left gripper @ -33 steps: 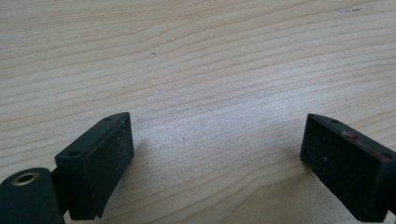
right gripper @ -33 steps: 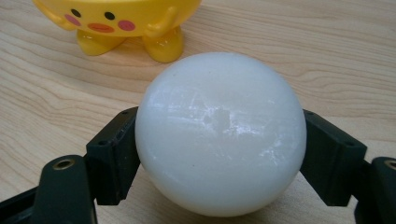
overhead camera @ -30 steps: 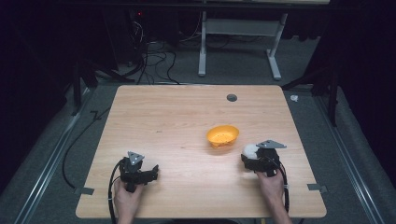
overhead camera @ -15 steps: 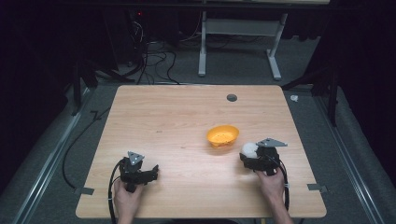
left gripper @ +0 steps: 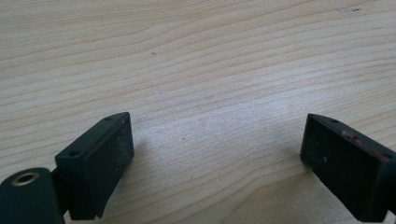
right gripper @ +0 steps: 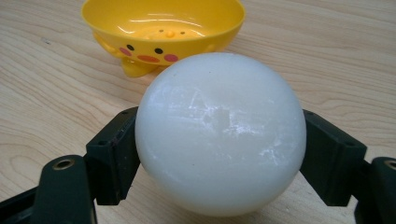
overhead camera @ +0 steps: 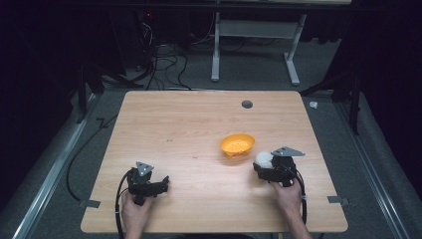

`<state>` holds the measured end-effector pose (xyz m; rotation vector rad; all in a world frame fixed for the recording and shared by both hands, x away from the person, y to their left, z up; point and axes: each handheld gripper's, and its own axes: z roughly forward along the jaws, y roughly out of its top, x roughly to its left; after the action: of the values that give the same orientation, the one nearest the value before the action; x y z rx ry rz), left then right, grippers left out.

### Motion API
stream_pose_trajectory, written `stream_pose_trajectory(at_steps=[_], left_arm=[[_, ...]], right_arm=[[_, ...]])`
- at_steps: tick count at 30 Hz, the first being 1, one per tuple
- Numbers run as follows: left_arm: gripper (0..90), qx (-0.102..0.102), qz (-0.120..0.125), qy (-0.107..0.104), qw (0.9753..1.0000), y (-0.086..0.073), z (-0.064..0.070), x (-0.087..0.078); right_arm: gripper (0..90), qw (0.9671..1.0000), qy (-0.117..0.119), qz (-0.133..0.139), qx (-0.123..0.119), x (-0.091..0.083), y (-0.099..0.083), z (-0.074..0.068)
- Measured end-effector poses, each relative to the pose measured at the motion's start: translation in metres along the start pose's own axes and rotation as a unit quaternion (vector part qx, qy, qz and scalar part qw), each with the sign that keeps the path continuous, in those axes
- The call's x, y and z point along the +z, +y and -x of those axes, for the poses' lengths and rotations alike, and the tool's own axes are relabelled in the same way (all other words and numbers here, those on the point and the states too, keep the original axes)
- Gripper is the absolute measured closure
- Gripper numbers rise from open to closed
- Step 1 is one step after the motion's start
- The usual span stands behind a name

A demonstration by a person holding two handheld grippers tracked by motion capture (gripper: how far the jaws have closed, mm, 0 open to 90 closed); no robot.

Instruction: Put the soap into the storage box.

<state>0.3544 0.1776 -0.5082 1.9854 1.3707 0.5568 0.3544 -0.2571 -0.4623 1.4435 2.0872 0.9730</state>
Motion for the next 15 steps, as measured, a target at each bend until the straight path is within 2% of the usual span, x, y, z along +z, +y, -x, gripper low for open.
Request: stream_pose_trajectory(at_steps=[15], left_arm=[[9.9, 0.0, 0.0, 0.0, 1.0, 0.0, 0.0, 0.0]], right_arm=[[23.2, 0.9999, 0.011, 0.006, -0.011, -0.0025, 0.0083, -0.0067]])
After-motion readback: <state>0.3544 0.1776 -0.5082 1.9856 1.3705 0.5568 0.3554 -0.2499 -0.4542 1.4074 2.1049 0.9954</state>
